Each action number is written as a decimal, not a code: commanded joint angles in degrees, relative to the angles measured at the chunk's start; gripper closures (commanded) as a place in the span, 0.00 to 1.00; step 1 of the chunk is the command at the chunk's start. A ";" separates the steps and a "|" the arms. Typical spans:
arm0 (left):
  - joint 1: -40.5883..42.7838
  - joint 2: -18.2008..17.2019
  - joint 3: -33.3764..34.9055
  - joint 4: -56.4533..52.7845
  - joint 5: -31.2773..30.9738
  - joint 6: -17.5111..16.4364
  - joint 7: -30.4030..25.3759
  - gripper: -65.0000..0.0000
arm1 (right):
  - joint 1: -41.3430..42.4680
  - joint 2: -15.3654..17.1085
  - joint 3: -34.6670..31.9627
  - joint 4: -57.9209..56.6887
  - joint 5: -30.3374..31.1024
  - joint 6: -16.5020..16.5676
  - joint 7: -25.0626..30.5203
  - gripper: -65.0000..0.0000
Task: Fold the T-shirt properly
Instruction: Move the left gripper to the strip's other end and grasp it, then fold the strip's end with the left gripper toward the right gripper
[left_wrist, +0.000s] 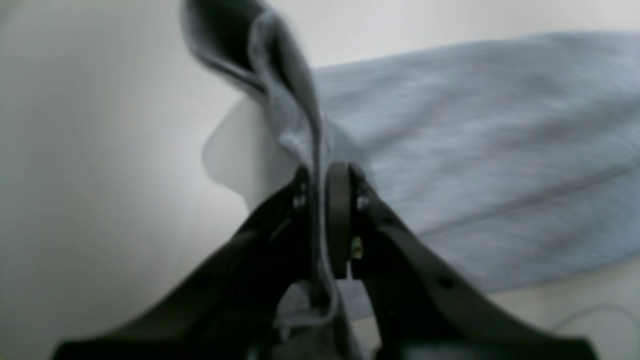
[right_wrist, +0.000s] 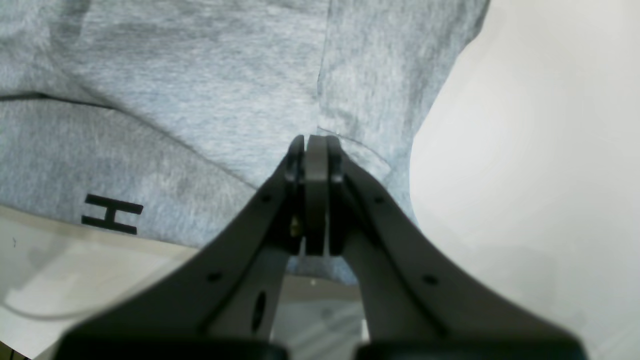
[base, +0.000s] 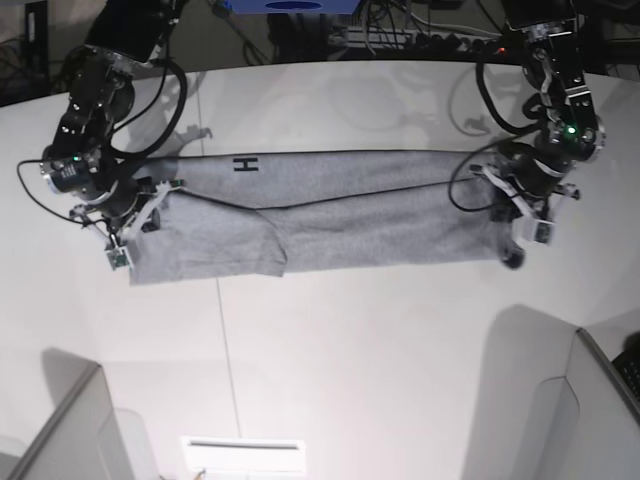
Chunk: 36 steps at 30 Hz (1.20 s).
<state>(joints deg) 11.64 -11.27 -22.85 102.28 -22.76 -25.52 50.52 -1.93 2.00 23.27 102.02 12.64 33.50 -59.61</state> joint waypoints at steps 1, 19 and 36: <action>-0.34 0.23 0.30 1.32 -0.75 0.24 -0.98 1.00 | 0.84 0.51 0.34 1.06 0.50 -0.05 0.93 1.00; -2.19 8.67 12.17 4.84 -0.84 3.06 5.52 1.00 | 0.48 0.51 0.43 0.80 0.50 -0.05 0.93 1.00; -5.44 11.66 18.76 2.82 -1.19 5.87 6.31 1.00 | 0.66 0.51 0.25 0.88 0.50 -0.05 -0.91 1.00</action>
<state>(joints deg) 7.05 0.21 -4.21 104.18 -22.92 -19.07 57.91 -2.24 2.02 23.40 101.97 12.62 33.50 -61.45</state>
